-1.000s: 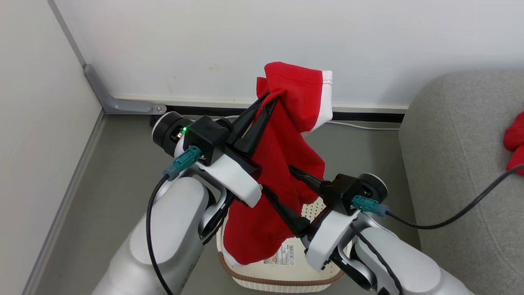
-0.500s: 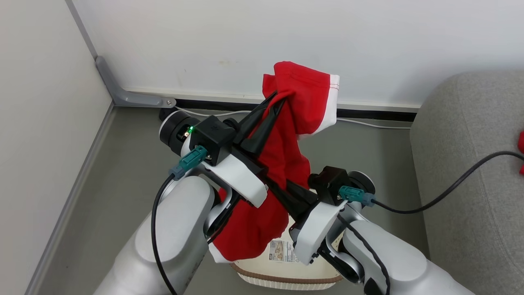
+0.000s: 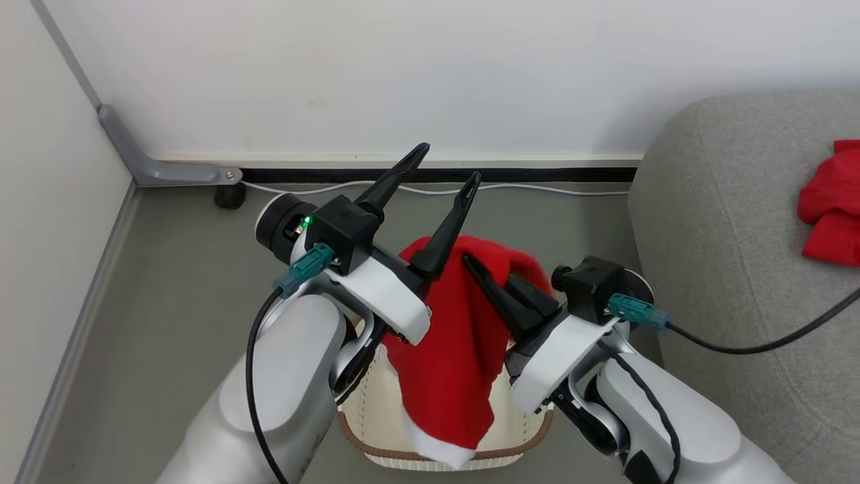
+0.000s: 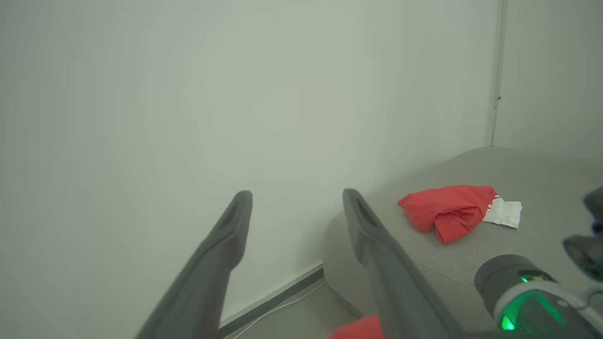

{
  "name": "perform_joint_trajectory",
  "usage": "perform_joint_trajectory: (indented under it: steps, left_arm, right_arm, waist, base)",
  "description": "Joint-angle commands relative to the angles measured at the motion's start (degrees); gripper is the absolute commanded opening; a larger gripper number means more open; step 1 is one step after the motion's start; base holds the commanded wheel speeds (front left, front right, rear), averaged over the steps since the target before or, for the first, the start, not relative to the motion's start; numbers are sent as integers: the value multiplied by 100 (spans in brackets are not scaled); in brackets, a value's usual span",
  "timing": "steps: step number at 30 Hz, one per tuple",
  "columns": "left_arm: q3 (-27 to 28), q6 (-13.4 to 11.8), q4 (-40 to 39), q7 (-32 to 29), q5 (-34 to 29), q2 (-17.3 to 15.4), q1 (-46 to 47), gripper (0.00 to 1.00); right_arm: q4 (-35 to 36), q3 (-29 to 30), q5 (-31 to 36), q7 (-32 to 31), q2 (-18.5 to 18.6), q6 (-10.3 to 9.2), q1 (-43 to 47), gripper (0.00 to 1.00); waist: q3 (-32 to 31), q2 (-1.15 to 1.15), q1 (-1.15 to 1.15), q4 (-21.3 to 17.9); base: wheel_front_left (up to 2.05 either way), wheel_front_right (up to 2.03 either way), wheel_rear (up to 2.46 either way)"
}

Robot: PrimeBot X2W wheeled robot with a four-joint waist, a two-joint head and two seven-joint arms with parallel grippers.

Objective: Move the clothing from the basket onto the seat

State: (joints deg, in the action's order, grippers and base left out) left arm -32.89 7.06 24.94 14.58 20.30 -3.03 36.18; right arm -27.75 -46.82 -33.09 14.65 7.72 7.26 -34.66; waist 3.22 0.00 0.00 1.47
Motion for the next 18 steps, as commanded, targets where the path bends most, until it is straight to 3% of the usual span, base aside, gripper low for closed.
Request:
perform_joint_trajectory:
  steps: [1,8,18]
  left_arm:
    - [205,11,-105,40,39,-110,40,100]
    - [184,30,-139,40,15,-174,-228,100]
    - [-16,41,-328,41,57,-213,-672,100]
  right_arm:
    - [254,143,76,35,-13,23,123,0]
    - [609,842,200,35,97,23,453,0]
    - [1113,1640,522,35,165,23,852,0]
  waist:
    - [14,0,0,-137]
    - [16,0,0,-527]
    - [-36,0,0,-1399]
  base:
    - [0,0,0]
    - [0,0,0]
    - [0,0,0]
